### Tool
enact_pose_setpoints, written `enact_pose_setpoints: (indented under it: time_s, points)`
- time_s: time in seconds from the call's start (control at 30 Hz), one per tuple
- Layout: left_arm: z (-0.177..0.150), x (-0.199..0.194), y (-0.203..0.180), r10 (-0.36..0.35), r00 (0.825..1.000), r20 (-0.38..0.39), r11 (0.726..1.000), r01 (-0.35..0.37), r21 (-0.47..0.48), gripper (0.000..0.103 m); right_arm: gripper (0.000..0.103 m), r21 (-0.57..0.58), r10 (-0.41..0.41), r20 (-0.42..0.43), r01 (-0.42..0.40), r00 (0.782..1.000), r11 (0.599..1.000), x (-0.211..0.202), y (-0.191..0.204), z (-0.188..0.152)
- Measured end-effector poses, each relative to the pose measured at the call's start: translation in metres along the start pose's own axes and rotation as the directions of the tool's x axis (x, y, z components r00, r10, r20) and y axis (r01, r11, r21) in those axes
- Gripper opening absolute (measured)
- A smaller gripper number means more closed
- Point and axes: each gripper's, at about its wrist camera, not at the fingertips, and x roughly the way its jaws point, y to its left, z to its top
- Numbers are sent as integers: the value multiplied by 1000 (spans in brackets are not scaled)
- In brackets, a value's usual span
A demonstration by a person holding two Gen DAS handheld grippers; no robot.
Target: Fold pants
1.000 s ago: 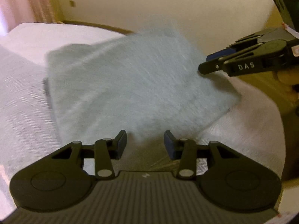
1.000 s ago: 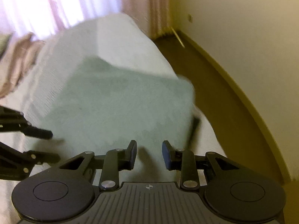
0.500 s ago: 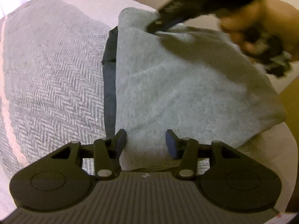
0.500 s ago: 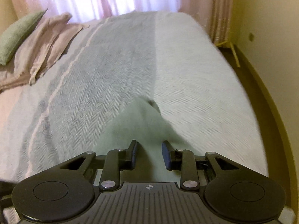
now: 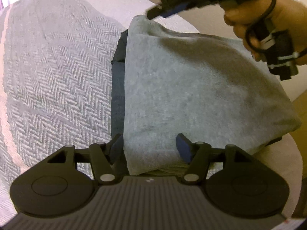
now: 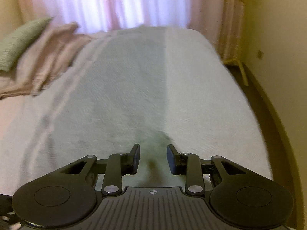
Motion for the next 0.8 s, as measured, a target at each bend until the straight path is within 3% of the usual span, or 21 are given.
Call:
enact_pose_setpoints:
  time_s: [0.1, 0.17, 0.3, 0.4, 0.47, 0.53, 0.6, 0.7, 0.73, 0.8]
  points:
    - [-6, -2, -8, 27, 999, 31, 999, -28, 22, 58, 28, -54, 32, -109, -38, 994, 998, 37, 12, 1]
    - [-10, -4, -8, 40, 998, 54, 999, -41, 15, 57, 28, -58, -6, -178, -4, 984, 998, 69, 7, 0]
    - [-7, -6, -5, 31, 997, 67, 999, -30, -16, 56, 31, 112, 25, -154, -7, 988, 994, 77, -10, 10]
    - [-11, -10, -11, 36, 996, 81, 999, -38, 20, 54, 31, 99, 86, -94, -77, 992, 992, 58, -6, 23]
    - [-11, -12, -14, 42, 996, 83, 999, -44, 30, 53, 31, 81, 134, -141, -123, 981, 989, 59, 0, 31]
    - [-11, -11, -13, 38, 996, 78, 999, -40, 12, 54, 31, 67, 156, -265, -143, 952, 987, 79, 6, 32]
    - [-12, -10, -15, 44, 996, 80, 999, -45, 16, 55, 29, 64, 111, -296, -96, 949, 993, 99, 7, 30]
    - [-14, -10, -14, 38, 995, 92, 999, -39, 14, 56, 11, 9, -1, -284, 4, 959, 1000, 129, 8, 32]
    - [-15, -11, -15, 39, 994, 98, 999, -41, 18, 56, 9, -24, -42, -266, 38, 963, 999, 137, 8, 31]
    - [-17, -11, -14, 34, 994, 105, 999, -35, 3, 56, 10, 10, -38, -235, 41, 971, 999, 142, 1, 30]
